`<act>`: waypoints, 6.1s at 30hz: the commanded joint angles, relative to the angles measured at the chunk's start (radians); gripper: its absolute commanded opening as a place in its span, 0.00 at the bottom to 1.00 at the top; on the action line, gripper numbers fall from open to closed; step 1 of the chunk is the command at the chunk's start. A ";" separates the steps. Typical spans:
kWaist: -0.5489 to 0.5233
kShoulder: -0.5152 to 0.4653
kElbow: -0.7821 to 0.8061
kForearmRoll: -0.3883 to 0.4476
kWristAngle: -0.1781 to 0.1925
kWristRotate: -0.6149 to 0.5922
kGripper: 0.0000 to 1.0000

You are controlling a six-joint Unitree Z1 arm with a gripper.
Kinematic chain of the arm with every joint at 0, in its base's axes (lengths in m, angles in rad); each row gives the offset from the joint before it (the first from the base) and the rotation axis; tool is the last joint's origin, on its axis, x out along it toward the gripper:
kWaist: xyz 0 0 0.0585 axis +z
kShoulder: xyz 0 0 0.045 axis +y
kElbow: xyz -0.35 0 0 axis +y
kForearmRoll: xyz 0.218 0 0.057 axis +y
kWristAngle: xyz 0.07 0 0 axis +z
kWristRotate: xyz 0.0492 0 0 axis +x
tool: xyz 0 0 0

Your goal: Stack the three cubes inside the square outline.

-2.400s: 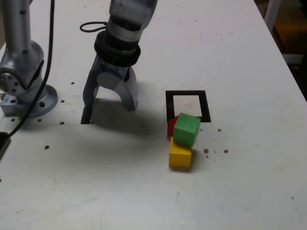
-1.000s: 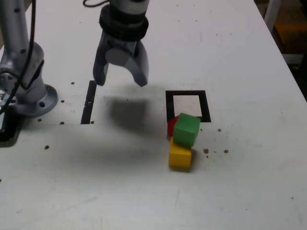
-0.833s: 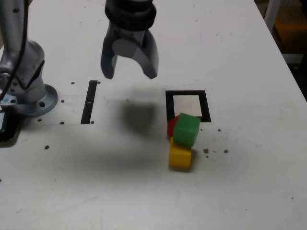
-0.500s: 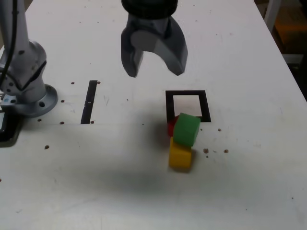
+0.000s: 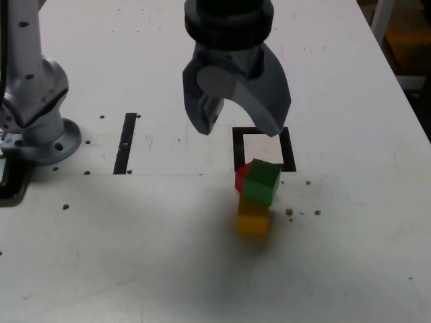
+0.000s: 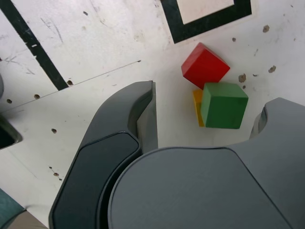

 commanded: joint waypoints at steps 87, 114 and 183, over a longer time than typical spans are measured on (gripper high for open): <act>-0.125 0.106 0.107 0.106 -0.014 -0.231 0.41; -0.131 0.131 0.322 -0.252 -0.294 -0.145 0.42; 0.053 0.259 -0.032 -0.045 -0.037 -0.253 0.76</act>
